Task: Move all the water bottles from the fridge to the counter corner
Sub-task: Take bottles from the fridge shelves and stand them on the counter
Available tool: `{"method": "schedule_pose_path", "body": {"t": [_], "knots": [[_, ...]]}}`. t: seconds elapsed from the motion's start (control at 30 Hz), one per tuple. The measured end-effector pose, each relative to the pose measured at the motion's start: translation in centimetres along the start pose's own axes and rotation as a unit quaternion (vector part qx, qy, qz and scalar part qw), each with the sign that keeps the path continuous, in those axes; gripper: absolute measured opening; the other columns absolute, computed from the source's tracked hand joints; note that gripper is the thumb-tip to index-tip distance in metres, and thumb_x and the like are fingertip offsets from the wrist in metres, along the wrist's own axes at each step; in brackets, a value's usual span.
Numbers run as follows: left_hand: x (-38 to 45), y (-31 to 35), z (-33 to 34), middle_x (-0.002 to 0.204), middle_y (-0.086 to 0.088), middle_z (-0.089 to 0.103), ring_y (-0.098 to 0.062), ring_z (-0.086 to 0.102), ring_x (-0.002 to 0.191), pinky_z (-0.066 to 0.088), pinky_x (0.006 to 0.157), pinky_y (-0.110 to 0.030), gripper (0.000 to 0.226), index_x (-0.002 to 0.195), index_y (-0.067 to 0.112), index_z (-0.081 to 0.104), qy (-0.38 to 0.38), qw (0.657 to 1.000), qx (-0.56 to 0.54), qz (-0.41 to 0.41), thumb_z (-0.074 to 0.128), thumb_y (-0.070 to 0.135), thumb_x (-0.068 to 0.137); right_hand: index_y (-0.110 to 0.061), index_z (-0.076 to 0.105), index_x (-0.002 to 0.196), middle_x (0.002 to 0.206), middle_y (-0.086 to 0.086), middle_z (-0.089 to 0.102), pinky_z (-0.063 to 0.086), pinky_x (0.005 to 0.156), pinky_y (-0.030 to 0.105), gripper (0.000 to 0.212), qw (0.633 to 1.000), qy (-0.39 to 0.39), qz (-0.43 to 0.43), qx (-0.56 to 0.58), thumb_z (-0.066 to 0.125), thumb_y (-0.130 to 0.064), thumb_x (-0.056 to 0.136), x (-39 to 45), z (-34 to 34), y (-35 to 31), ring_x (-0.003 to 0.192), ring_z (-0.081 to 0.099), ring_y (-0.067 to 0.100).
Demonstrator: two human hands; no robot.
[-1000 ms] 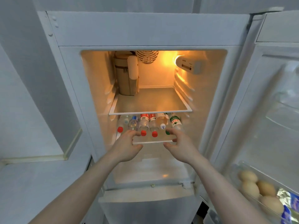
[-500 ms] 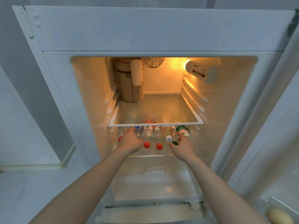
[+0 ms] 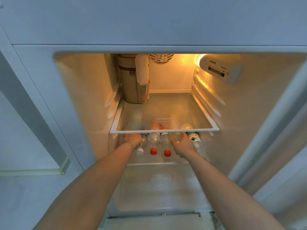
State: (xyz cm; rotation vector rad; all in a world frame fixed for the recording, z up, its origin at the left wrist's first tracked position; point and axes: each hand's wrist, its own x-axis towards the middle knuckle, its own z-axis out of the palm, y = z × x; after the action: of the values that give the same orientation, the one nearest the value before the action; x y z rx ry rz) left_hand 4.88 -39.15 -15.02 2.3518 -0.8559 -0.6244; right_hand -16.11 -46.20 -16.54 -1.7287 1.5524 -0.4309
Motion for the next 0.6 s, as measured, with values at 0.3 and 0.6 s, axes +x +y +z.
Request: {"method": "schedule_pose_path", "body": {"t": [0.3, 0.6], "knots": [[-0.9, -0.1, -0.5, 0.112, -0.002, 0.063, -0.028, 0.060, 0.108, 0.045, 0.083, -0.033, 0.025, 0.109, 0.015, 0.067, 0.071, 0.993, -0.092, -0.022, 0.056, 0.037, 0.104, -0.035, 0.034, 0.155, 0.119, 0.007, 0.070, 0.059, 0.091, 0.057, 0.064, 0.985, 0.044, 0.024, 0.163, 0.054, -0.038, 0.094, 0.1, 2.7, 1.5, 0.102, 0.071, 0.028], [-4.7, -3.7, 1.5, 0.125, -0.002, 0.065, -0.028, 0.070, 0.105, 0.059, 0.093, -0.046, 0.041, 0.132, 0.024, 0.063, 0.164, 0.898, -0.409, -0.003, 0.066, 0.030, 0.092, -0.048, 0.046, 0.142, 0.109, 0.000, 0.077, 0.065, 0.078, 0.052, 0.050, 0.948, 0.076, 0.034, 0.308, 0.047, -0.054, 0.092, -6.7, 4.8, 1.8, 0.093, 0.075, 0.021]]}}
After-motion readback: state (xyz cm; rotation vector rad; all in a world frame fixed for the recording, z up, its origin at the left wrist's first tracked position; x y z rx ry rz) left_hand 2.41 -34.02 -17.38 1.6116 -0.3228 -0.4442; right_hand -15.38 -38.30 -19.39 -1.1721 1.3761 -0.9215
